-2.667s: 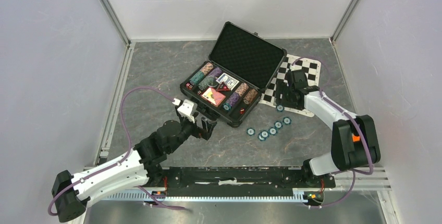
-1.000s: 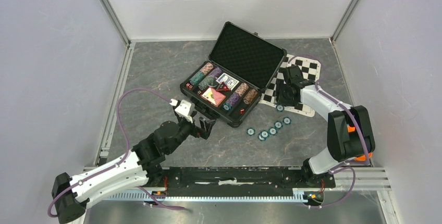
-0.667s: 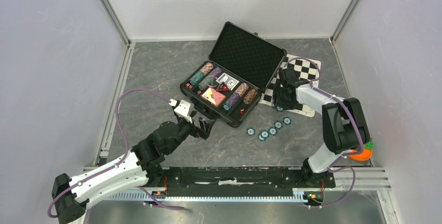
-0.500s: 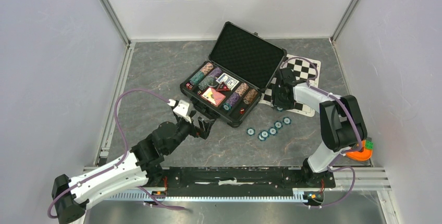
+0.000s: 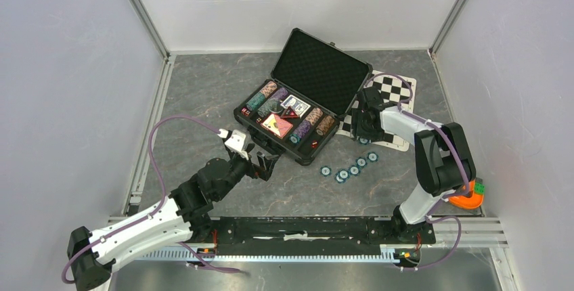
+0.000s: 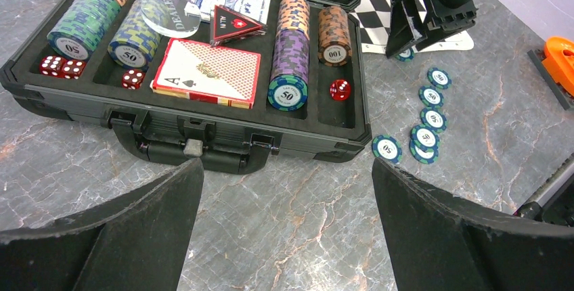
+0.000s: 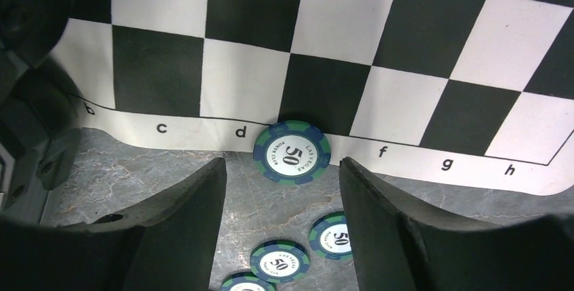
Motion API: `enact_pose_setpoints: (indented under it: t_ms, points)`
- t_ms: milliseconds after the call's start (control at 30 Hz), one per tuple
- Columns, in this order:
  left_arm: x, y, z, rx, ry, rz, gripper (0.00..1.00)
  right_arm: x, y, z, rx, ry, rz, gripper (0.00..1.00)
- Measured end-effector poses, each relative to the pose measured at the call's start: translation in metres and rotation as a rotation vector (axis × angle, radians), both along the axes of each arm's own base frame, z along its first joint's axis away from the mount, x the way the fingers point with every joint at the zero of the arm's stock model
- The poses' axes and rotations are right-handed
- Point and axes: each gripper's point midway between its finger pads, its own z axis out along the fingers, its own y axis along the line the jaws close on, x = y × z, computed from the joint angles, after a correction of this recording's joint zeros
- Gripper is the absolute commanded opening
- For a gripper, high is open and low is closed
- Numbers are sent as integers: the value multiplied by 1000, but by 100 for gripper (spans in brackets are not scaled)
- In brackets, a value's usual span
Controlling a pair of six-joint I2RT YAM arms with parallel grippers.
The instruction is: Pack up texas hold em set
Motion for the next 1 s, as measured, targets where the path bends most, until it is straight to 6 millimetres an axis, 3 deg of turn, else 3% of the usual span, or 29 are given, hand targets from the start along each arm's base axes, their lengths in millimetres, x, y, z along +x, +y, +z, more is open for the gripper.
enact_pose_setpoints:
  t_ms: [300,733,1000]
  points:
    - [0,0,0,1,1,0,100,9,2,8,5,-26,1,62]
    - [0,0,-3,10,6,1,100,7,0,-1,-3,-1,-5,67]
    - [1,-1,-9,28,19,1,100,9,0,-3,2,-6,-7,50]
